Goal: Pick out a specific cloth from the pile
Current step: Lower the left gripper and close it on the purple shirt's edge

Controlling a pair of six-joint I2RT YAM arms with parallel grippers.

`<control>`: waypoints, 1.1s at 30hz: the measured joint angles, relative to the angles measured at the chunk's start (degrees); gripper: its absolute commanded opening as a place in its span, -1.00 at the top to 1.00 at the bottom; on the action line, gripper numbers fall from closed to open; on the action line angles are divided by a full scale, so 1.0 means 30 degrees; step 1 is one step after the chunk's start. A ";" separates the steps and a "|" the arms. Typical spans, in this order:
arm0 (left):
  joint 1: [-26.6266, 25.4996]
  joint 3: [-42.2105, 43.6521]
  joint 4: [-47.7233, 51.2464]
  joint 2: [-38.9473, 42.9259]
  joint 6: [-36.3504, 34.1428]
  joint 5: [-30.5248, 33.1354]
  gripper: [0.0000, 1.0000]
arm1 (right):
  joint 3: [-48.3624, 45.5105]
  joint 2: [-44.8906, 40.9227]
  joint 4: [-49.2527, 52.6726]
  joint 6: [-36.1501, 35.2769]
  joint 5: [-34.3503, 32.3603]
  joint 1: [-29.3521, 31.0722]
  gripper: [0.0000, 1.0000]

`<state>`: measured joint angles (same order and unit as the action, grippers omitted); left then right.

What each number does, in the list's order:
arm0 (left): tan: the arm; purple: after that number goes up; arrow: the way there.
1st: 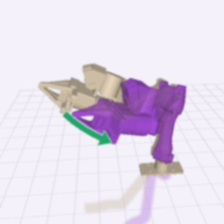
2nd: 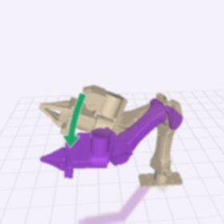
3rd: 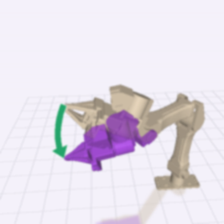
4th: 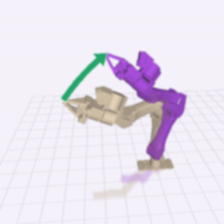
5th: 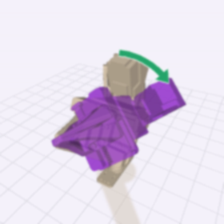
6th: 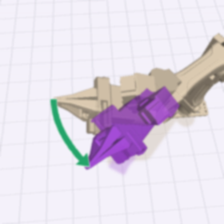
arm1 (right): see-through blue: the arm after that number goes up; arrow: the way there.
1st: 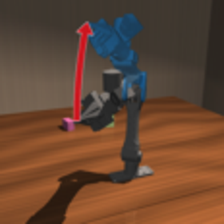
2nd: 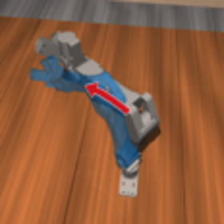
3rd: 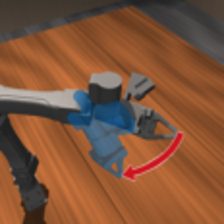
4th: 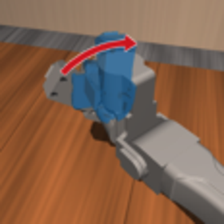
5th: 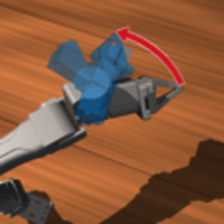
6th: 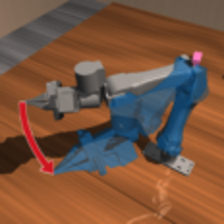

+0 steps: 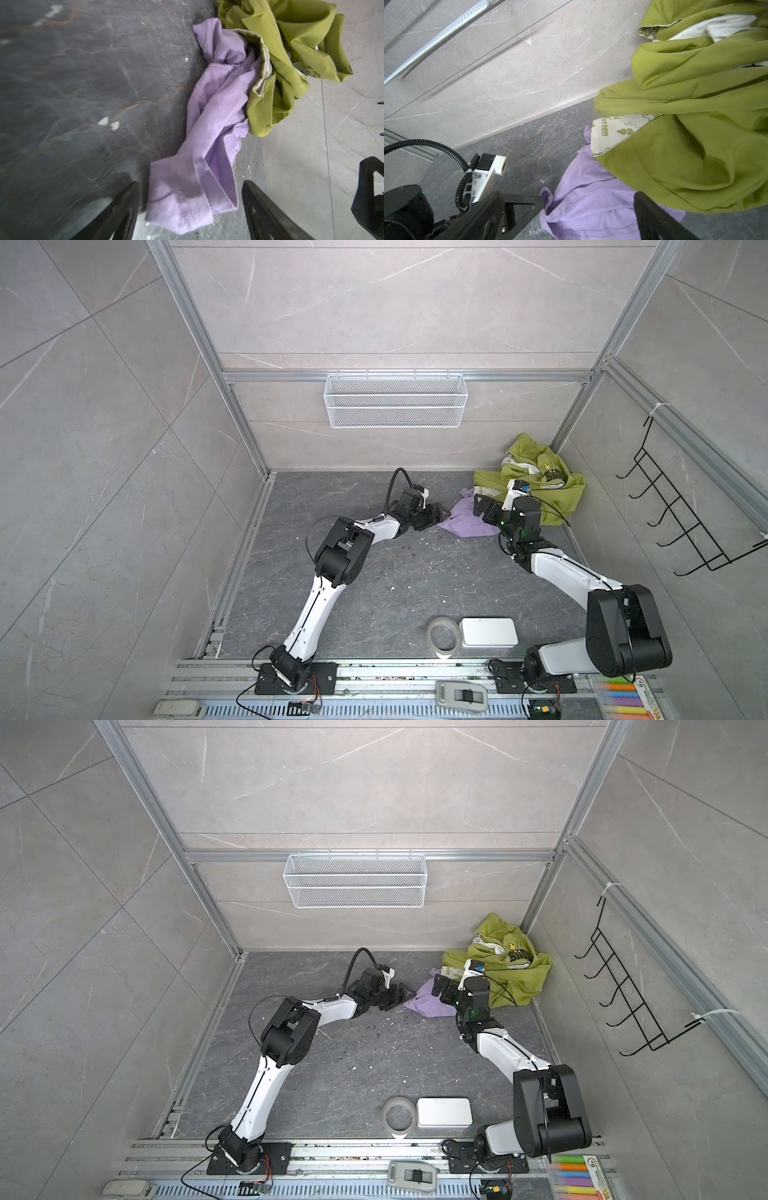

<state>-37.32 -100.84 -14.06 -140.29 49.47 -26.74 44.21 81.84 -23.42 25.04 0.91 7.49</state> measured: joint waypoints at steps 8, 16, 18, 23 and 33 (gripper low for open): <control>-0.0291 -0.0605 -0.1049 -0.0801 0.1020 -0.0379 -0.54 | 0.0000 -0.0197 0.0007 0.0029 -0.0015 0.0000 -1.00; -0.0619 -0.0597 -0.1333 -0.0954 0.1413 -0.0583 -0.31 | 0.0000 -0.0452 0.0007 0.0015 -0.0029 0.0000 -1.00; -0.0758 -0.0597 -0.1435 -0.1093 0.1450 -0.0641 -0.11 | 0.0000 -0.0481 0.0007 0.0015 -0.0029 0.0000 -1.00; -0.0860 -0.0597 -0.1355 -0.1260 0.1494 -0.0699 0.38 | -0.0007 -0.0590 0.0015 0.0015 -0.0029 0.0000 -0.99; -0.0889 -0.0605 -0.1282 -0.1290 0.1450 -0.0809 0.81 | 0.0000 -0.0612 0.0233 0.0015 -0.0029 0.0000 -1.00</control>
<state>-39.99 -102.65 -17.91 -144.16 53.82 -29.17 44.21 80.01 -22.72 25.08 0.82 7.49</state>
